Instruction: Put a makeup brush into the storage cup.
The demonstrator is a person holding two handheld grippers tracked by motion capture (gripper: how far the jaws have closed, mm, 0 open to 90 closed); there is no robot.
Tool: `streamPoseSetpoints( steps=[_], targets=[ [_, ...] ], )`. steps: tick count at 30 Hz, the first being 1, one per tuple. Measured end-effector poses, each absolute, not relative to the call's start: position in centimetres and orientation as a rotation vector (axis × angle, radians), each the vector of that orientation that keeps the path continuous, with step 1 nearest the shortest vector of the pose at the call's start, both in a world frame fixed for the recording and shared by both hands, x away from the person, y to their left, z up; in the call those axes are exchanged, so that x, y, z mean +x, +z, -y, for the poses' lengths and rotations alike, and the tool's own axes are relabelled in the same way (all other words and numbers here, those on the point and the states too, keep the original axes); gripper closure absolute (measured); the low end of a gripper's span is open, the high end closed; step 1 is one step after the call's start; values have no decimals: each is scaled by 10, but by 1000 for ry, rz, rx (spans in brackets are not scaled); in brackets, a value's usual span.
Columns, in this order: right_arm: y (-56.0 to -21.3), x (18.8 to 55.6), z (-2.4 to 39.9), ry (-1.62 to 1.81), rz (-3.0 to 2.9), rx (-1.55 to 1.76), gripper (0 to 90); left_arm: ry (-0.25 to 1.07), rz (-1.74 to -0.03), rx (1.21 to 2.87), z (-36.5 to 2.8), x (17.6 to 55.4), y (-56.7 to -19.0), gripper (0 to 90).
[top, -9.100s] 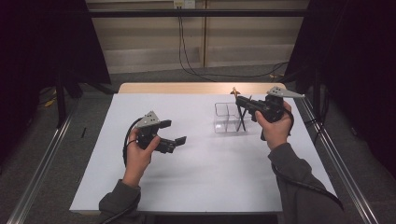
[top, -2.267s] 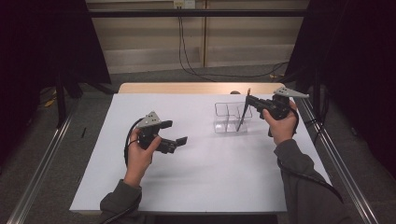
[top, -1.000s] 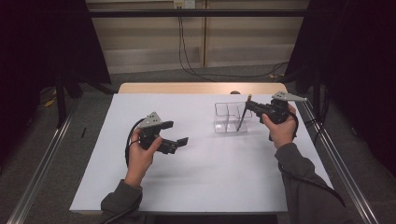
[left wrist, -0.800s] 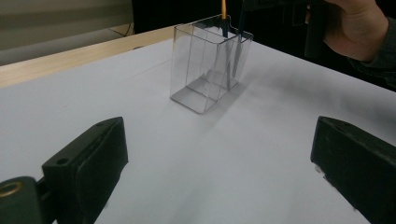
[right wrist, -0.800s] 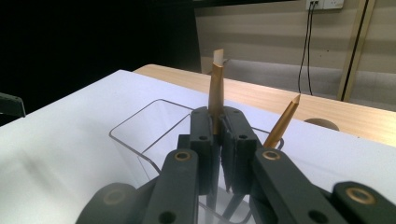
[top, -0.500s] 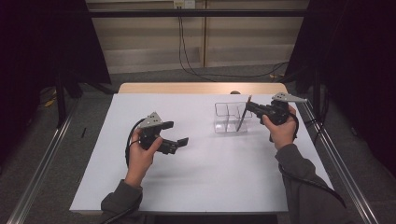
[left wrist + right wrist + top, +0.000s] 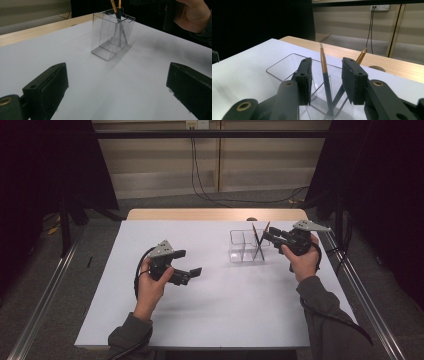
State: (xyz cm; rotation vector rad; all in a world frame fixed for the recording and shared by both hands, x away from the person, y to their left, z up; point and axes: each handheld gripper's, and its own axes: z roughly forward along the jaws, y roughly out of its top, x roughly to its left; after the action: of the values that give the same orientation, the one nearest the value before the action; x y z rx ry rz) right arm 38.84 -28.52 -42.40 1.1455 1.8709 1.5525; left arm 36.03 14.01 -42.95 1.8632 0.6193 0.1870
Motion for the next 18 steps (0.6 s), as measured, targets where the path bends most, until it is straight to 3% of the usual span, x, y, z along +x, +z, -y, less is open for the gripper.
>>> streamPoseSetpoints(
  steps=[18],
  targets=[
    [-422, 380, 283, 1569, -1882, 1122, 420, 195, -611, 1857, -141, 359, -427, 37]
  ],
)
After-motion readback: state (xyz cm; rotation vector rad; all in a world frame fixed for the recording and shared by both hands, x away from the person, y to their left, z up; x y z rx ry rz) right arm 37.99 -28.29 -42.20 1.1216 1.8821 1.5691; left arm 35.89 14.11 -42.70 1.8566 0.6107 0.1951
